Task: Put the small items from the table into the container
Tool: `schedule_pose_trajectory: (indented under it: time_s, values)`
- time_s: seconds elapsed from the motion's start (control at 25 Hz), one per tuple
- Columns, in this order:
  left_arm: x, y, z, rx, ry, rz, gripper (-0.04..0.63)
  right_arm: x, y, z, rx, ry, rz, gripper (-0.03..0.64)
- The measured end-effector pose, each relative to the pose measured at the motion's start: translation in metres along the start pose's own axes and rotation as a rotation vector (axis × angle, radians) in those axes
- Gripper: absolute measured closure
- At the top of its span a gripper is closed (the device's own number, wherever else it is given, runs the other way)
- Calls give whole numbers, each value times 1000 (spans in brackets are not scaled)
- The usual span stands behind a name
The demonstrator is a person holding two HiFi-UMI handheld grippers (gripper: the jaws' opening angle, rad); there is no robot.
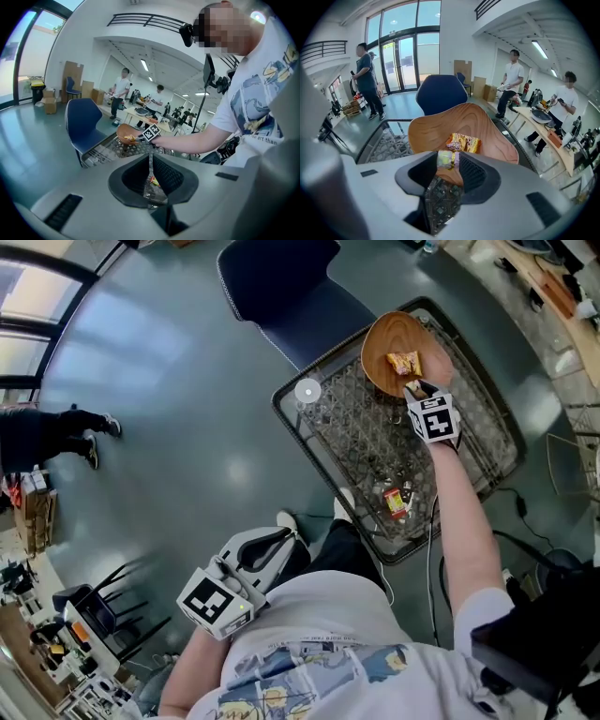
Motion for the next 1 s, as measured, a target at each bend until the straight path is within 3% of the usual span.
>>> schedule_pose_trajectory:
  time_s: [0.56,1.0]
  values:
    - [-3,-2,-6,-7,-6,9,584,12,3,8,-15,-16,-5,468]
    - [-3,-5,-8,-98,-17,118,584,76,35,35,-30,-63,26,468]
Point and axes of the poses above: the fingertips, and each gripper's own axes: x backward along the fingers, y to its left, z out of its underside, the point moved 9 cm from there along x, backward along the fingers, and after that the axes turned 6 degrees about y, right-handed, at the moved point
